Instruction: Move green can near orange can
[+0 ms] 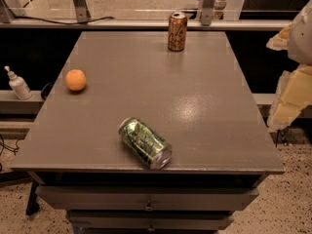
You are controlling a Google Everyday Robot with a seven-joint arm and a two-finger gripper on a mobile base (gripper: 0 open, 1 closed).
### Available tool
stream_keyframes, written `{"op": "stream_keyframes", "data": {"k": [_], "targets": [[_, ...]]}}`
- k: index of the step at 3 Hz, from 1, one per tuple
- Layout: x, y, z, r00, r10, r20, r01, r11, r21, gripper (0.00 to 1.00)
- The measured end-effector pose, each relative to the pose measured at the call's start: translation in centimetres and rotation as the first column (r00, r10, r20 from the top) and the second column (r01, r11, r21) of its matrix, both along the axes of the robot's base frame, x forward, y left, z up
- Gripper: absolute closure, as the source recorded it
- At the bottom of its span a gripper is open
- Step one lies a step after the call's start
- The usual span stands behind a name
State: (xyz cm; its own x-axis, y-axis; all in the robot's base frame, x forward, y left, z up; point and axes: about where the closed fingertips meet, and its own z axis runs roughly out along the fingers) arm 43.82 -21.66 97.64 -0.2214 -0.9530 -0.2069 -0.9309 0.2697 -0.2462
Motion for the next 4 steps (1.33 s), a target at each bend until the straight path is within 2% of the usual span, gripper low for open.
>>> {"op": "stream_keyframes", "data": {"k": [1, 2, 3, 4], "targets": [[0.0, 0.0, 0.0, 1.0, 0.0, 0.0, 0.0, 1.0, 0.0, 0.0], [0.2, 0.2, 0.0, 1.0, 0.001, 0.005, -0.001, 1.0, 0.026, 0.0], [0.5, 2.4, -1.8, 0.9983, -0.036, -0.046, 0.041, 0.994, 0.102, 0.0], [0.6, 5.6, -3.6, 0.9837, -0.135, -0.118, 0.156, 0.969, 0.193, 0.0]]}}
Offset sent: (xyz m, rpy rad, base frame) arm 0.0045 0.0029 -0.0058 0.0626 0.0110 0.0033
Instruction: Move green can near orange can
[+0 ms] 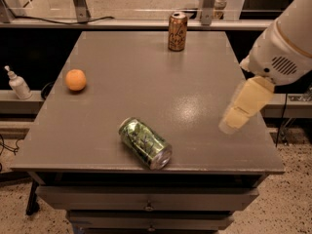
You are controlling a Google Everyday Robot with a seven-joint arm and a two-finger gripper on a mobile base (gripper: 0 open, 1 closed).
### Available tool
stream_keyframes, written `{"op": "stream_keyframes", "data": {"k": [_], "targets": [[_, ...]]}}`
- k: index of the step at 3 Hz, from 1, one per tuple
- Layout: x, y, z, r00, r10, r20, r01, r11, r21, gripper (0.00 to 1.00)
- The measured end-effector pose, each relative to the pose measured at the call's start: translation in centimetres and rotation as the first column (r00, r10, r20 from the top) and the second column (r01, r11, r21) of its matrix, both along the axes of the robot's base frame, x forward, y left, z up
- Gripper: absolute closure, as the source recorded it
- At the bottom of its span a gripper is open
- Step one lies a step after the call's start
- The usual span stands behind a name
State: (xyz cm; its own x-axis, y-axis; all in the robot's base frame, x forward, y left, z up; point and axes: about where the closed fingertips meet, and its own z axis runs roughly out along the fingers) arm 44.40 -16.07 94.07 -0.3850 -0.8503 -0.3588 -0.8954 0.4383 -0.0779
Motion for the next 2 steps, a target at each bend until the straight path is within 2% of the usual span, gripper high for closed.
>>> {"op": "stream_keyframes", "data": {"k": [1, 2], "targets": [[-0.45, 3.26, -0.77, 0.99, -0.122, -0.071, 0.129, 0.986, 0.104, 0.0], [-0.48, 3.37, -0.65, 0.9826, -0.164, -0.088, 0.173, 0.978, 0.114, 0.0]]}}
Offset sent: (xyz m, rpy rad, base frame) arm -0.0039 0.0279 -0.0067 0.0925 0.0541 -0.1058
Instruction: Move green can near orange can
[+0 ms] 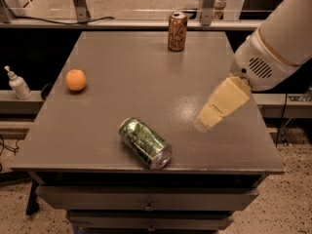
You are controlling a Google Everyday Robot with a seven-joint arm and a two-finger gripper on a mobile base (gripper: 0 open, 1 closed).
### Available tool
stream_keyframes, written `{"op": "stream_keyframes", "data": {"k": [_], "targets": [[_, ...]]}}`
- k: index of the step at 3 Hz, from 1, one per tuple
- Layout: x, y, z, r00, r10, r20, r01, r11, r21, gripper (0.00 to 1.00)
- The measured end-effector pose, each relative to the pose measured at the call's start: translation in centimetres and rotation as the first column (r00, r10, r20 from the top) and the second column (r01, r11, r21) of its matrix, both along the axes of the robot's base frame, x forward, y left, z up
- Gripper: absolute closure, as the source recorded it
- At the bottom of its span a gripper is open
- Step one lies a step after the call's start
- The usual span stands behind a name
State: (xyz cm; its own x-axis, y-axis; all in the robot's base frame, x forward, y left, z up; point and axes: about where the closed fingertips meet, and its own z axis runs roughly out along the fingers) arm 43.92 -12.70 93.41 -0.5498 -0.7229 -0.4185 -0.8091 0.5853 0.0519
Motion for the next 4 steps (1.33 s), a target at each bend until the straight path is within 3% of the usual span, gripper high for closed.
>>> {"op": "stream_keyframes", "data": {"k": [1, 2, 3, 4], "targets": [[0.0, 0.0, 0.0, 1.0, 0.0, 0.0, 0.0, 1.0, 0.0, 0.0], [-1.1, 0.8, -1.2, 0.9997, -0.014, -0.018, 0.015, 0.998, 0.067, 0.0], [-2.4, 4.2, -2.8, 0.9992, 0.007, -0.039, -0.001, 0.985, 0.171, 0.0], [-3.7, 8.3, -3.9, 0.9987, 0.046, -0.022, -0.04, 0.969, 0.243, 0.0]]}}
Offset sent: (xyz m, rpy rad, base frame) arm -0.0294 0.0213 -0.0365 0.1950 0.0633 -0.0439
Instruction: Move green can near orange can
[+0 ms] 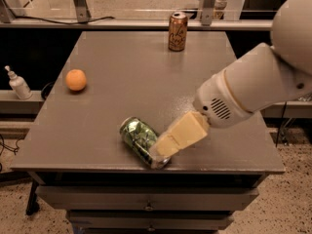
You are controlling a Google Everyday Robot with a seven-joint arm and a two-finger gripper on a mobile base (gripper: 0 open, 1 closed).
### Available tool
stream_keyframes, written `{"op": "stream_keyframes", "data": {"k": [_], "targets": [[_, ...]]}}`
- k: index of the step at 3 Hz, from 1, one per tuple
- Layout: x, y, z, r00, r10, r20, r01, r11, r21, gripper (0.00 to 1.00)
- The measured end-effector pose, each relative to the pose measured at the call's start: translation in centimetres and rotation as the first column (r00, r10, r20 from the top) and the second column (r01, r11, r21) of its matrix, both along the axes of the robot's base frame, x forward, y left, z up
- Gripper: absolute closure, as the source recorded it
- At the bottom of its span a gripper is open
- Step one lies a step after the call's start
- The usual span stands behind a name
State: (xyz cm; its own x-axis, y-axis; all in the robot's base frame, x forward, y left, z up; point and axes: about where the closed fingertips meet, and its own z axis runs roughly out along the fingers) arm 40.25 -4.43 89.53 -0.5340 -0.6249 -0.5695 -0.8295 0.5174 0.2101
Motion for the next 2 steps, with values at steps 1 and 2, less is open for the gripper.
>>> {"op": "stream_keyframes", "data": {"k": [1, 2], "targets": [[-1.0, 3.4, -1.2, 0.9989, 0.019, 0.043, -0.02, 0.999, 0.027, 0.0], [-1.3, 5.7, -3.2, 0.9965, 0.009, 0.083, -0.009, 1.0, -0.002, 0.0]]}}
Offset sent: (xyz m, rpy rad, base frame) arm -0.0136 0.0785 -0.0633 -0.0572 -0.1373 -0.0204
